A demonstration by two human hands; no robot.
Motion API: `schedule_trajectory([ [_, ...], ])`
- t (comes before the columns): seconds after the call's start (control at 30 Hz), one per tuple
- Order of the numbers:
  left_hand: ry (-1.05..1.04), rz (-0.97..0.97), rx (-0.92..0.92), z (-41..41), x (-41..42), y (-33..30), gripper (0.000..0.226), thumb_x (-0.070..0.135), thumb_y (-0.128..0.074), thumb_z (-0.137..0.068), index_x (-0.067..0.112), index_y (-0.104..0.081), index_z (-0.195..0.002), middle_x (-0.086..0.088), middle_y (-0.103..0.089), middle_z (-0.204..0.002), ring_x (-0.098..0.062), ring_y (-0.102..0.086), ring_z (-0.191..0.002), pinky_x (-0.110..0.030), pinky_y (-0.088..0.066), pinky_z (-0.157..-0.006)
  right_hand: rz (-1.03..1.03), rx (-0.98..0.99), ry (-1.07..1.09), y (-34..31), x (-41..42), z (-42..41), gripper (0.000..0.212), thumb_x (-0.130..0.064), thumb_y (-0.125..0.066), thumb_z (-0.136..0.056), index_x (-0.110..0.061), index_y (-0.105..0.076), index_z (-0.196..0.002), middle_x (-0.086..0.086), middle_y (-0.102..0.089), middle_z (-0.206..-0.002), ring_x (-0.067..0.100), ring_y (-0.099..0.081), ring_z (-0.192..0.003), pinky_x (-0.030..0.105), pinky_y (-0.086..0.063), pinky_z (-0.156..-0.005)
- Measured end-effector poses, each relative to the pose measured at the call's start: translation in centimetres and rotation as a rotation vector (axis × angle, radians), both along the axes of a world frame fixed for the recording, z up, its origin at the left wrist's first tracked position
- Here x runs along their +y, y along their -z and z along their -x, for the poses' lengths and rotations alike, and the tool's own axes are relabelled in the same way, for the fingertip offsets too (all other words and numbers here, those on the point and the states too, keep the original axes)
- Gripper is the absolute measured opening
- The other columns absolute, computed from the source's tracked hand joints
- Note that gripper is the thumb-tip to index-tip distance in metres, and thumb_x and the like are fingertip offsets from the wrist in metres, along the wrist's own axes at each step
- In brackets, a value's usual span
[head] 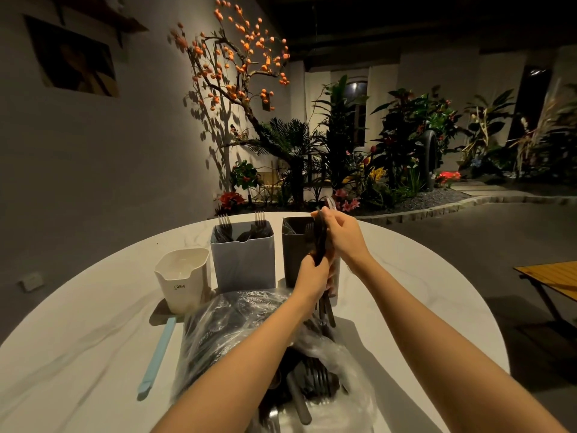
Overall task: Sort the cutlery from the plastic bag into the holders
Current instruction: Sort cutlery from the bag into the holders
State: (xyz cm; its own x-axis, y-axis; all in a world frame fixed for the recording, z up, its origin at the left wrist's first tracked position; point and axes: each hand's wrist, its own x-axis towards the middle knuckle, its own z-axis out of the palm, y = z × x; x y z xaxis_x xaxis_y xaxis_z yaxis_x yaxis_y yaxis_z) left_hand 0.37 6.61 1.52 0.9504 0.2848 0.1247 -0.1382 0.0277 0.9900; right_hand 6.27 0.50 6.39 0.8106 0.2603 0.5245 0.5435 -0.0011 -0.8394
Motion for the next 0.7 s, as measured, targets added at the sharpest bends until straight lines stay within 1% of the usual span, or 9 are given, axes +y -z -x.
schedule_trajectory([
  [0.07,0.008,0.021,-0.008,0.3,0.3,-0.5,0.030,0.025,-0.042,-0.103,0.015,-0.044,-0.075,0.004,-0.037,-0.054,-0.008,-0.033,-0.043,-0.021,-0.032,-0.045,0.017,-0.026,-0.009,-0.2,0.3,0.1,0.034,-0.025,-0.041,-0.103,-0.005,-0.068,-0.103,0.012,-0.069,-0.099,0.023,-0.064,-0.098,0.037,-0.054,-0.085],
  [0.17,0.021,0.008,-0.008,0.8,1.0,-1.2,0.034,0.027,-0.042,-0.103,0.016,-0.041,-0.071,0.006,-0.034,-0.050,-0.008,-0.030,-0.040,-0.021,-0.029,-0.043,-0.016,-0.058,-0.007,-0.6,0.7,0.4,0.031,-0.022,-0.042,-0.103,-0.009,-0.064,-0.121,0.001,-0.065,-0.117,0.010,-0.057,-0.111,0.016,-0.050,-0.085],
  [0.2,0.023,-0.010,-0.004,1.0,1.3,-1.4,0.035,0.027,-0.041,-0.103,0.016,-0.041,-0.070,0.006,-0.033,-0.050,-0.008,-0.030,-0.041,-0.021,-0.029,-0.043,-0.038,-0.078,-0.011,-0.9,0.8,0.7,0.033,-0.022,-0.043,-0.102,-0.010,-0.061,-0.127,-0.004,-0.060,-0.120,0.005,-0.051,-0.114,0.013,-0.046,-0.088],
  [0.27,0.038,-0.046,0.000,1.6,1.8,-1.8,0.035,0.027,-0.042,-0.103,0.017,-0.043,-0.070,0.004,-0.031,-0.052,-0.008,-0.028,-0.041,-0.022,-0.027,-0.045,-0.084,-0.116,-0.037,-1.4,1.1,1.1,0.035,-0.024,-0.044,-0.102,-0.011,-0.058,-0.131,-0.009,-0.055,-0.122,0.001,-0.046,-0.117,0.013,-0.043,-0.094],
  [0.37,0.057,-0.051,0.023,2.2,2.5,-2.1,0.037,0.023,-0.043,-0.103,0.017,-0.043,-0.066,0.001,-0.029,-0.053,-0.010,-0.026,-0.042,-0.025,-0.026,-0.047,-0.090,-0.164,-0.050,-1.7,1.9,1.8,0.032,-0.027,-0.048,-0.100,-0.011,-0.065,-0.122,-0.004,-0.063,-0.120,0.004,-0.054,-0.115,0.016,-0.047,-0.092],
  [0.5,0.019,0.030,0.026,2.4,3.6,-2.3,0.033,0.004,-0.042,-0.100,0.013,-0.041,-0.068,0.000,-0.032,-0.056,-0.011,-0.030,-0.045,-0.024,-0.030,-0.045,0.027,-0.139,-0.058,-1.4,3.2,2.3,0.025,-0.021,-0.049,-0.100,-0.016,-0.073,-0.097,0.001,-0.070,-0.089,0.016,-0.065,-0.092,0.033,-0.054,-0.082],
  [0.57,-0.005,0.059,0.034,2.6,4.2,-2.3,0.034,0.001,-0.040,-0.099,0.014,-0.039,-0.068,0.002,-0.032,-0.054,-0.009,-0.028,-0.042,-0.023,-0.027,-0.042,0.108,-0.117,-0.066,-1.3,3.9,2.3,0.025,-0.022,-0.049,-0.100,-0.015,-0.072,-0.097,0.000,-0.069,-0.083,0.018,-0.066,-0.087,0.038,-0.055,-0.081],
  [0.67,-0.018,0.093,0.061,3.0,5.1,-2.2,0.038,0.003,-0.041,-0.100,0.016,-0.034,-0.064,0.007,-0.028,-0.045,-0.005,-0.022,-0.034,-0.019,-0.020,-0.037,0.163,-0.140,-0.066,-1.5,4.6,2.8,0.037,-0.028,-0.047,-0.101,-0.001,-0.072,-0.101,0.011,-0.072,-0.082,0.027,-0.067,-0.084,0.037,-0.053,-0.077],
  [0.7,-0.026,0.105,0.072,3.1,5.3,-2.2,0.039,0.005,-0.040,-0.100,0.017,-0.034,-0.063,0.007,-0.026,-0.045,-0.005,-0.020,-0.034,-0.018,-0.018,-0.036,0.149,-0.137,-0.071,-1.6,4.8,3.0,0.040,-0.029,-0.046,-0.101,0.003,-0.070,-0.103,0.010,-0.073,-0.081,0.023,-0.068,-0.083,0.028,-0.054,-0.074],
])
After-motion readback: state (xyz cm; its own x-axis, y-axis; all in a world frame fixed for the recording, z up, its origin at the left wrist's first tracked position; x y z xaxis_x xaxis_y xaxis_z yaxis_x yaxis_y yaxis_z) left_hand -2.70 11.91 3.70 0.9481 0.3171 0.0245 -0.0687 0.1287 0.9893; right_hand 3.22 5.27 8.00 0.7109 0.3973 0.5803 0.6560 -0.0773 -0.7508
